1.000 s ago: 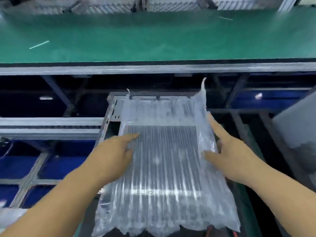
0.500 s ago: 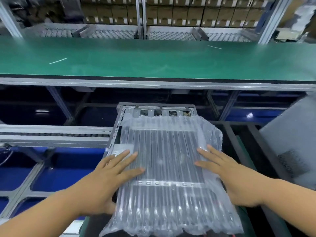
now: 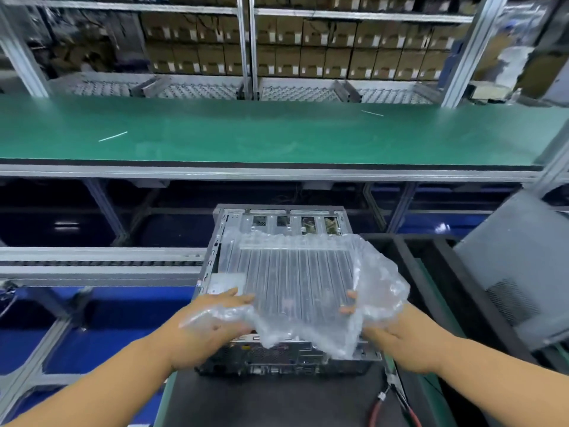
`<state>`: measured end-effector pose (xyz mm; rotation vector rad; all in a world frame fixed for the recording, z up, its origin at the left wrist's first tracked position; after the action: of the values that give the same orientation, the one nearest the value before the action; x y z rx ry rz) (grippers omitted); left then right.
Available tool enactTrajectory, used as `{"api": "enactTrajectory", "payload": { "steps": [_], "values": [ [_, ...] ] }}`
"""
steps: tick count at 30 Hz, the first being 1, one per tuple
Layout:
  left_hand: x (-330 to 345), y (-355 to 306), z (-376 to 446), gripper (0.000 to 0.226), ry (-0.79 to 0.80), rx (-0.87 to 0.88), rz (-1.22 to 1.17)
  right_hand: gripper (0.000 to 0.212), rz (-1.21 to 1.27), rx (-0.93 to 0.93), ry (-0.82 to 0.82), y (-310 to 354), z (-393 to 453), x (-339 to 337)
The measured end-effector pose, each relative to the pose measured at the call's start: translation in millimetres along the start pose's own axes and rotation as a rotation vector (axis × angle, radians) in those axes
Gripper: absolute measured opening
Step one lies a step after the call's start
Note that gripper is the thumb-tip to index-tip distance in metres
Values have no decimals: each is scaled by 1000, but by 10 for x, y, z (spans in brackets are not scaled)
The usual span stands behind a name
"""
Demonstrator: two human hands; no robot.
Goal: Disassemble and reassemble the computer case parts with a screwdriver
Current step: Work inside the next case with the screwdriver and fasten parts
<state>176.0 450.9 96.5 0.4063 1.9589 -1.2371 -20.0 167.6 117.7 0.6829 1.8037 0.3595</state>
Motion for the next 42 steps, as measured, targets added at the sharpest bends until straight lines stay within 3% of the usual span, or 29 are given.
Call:
{"api": "enactTrajectory", "payload": {
  "steps": [1, 3, 6, 10, 12, 14, 16, 18, 20, 23, 25, 28, 30, 32, 34, 36, 39, 42],
  "values": [
    [-54, 7, -64, 57, -72, -54, -63, 82, 50, 5, -41, 2, 40, -33],
    [-152, -123, 49, 56, -128, -94, -283, 102, 146, 39, -168, 35, 72, -120],
    [-215, -413, 212, 57, -82, -163, -440, 114, 252, 29, -228, 190, 142, -208],
    [-174, -412, 342, 80, -51, -347, -461, 112, 294, 113, -285, 154, 131, -150],
    [-191, -369, 415, 89, -77, -478, -476, 91, 299, 230, -297, 114, 161, -125],
    [-215, -349, 496, 84, -75, -594, -387, 66, 271, 325, -302, 100, 302, -145],
    [-246, -333, 626, 72, -71, -629, -297, 58, 202, 421, -353, 116, 442, -183],
    [-255, -350, 726, 55, -140, -641, -238, 79, 82, 471, -427, 178, 496, -191],
    [-239, -354, 764, 40, -287, -611, -175, 105, -161, 405, -460, 275, 550, -138],
    [-144, -412, 743, 39, -437, -558, -27, 119, -496, 174, -418, 500, 687, -28],
    [-64, -446, 771, 48, -423, -563, 115, 120, -606, -1, -285, 552, 754, 9],
    [-14, -495, 771, 90, -430, -543, 181, 114, -550, -43, -80, 449, 828, 32],
    [-21, -544, 735, 97, -465, -473, 378, 108, -587, -35, 20, 477, 942, 47],
    [-30, -555, 707, 85, -411, -458, 570, 100, -656, -49, 77, 521, 1093, 104],
    [24, -493, 751, 76, -242, -394, 551, 92, -704, -31, 91, 514, 1204, 180],
    [144, -484, 817, 81, -51, -304, 520, 87, -702, -8, 64, 457, 1249, 301],
    [331, -572, 947, 87, 60, -244, 648, 76, -549, -12, 36, 454, 1263, 316],
    [492, -563, 1090, 87, 202, -350, 533, 60, -341, 54, 54, 503, 1226, 148]
  ]
}}
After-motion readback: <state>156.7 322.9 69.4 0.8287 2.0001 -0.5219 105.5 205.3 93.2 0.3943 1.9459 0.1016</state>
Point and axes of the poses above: each hand's wrist, its own z-axis towards the middle knuckle, its own x-axis out of the palm, y = z × x, the point moved 5 cm from there along z, towards the middle knuckle, and after that the axes turned 8 degrees about y, right-handed, at the moved point
